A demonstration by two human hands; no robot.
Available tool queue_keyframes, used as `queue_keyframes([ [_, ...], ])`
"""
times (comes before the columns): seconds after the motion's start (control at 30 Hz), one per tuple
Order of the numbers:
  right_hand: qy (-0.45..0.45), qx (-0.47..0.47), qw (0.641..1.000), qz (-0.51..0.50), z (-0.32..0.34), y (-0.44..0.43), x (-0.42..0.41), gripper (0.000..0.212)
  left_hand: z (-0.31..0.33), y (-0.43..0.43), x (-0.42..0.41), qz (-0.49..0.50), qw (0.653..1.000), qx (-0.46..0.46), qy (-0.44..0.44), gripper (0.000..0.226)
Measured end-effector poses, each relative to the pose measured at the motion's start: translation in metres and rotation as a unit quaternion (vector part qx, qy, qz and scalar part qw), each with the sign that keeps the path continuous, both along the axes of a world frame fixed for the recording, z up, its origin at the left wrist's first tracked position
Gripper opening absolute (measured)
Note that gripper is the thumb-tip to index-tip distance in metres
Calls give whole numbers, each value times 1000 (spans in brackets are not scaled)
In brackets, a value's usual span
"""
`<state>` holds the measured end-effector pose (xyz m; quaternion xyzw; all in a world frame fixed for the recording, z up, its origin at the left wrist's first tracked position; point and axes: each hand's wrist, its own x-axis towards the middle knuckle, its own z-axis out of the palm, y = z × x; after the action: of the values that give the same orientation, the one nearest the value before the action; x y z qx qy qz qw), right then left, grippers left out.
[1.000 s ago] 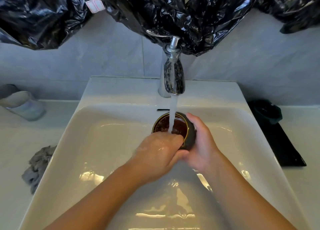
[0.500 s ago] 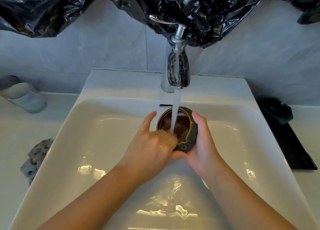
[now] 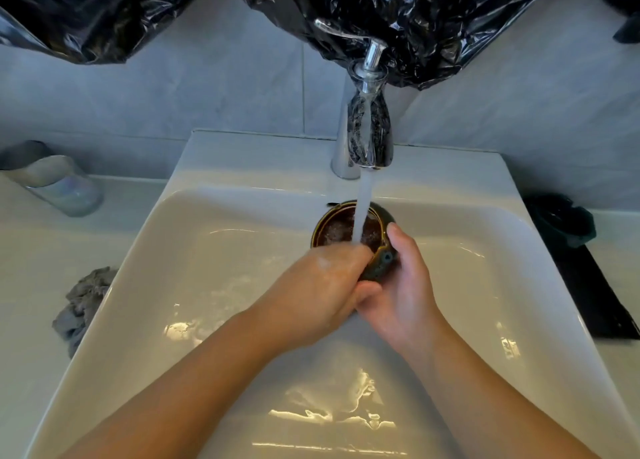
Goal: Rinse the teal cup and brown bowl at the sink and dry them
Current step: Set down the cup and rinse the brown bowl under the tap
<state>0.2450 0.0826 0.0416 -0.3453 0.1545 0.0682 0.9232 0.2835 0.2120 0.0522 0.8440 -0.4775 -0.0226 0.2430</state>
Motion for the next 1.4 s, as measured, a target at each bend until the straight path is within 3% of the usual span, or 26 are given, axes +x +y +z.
queue_keyframes([
  [0.07,6,3,1000,3,-1,-2,1,52,-6,8,4,-27,998,36,-46,23],
  [0.13,18,5,1000,17,1,-3,2,57,-4,15,13,-7,987,80,-137,35],
  [0.2,24,14,999,23,1,-1,0,57,0,13,15,28,985,67,-154,42],
  [0.4,18,-57,998,15,-2,-1,1,56,-3,7,-6,-11,999,4,-52,24],
  [0.5,17,-33,999,22,3,-5,2,53,-1,8,0,-19,996,29,-82,24],
  [0.63,2,-38,999,-11,-5,-2,-3,59,4,-8,-11,29,999,-30,28,20],
  [0.77,46,-17,999,0,-4,-2,4,57,-5,7,3,-9,996,36,-81,26],
  [0.93,43,-22,997,-54,-9,0,0,60,-1,-5,-19,6,1000,10,24,24],
  [1.1,60,-2,998,-26,-3,-5,-3,57,-6,10,-2,-54,992,79,-79,32],
  [1.23,81,9,995,-62,-9,8,-2,61,8,-10,-10,75,993,2,87,20],
  [1.27,86,20,994,-58,-8,6,0,62,6,-10,-8,65,995,11,81,17],
  [1.37,98,38,994,-35,-3,0,6,67,2,2,5,2,990,105,-94,25],
  [1.4,101,35,994,-32,-2,-1,6,68,1,2,5,1,990,111,-92,28],
])
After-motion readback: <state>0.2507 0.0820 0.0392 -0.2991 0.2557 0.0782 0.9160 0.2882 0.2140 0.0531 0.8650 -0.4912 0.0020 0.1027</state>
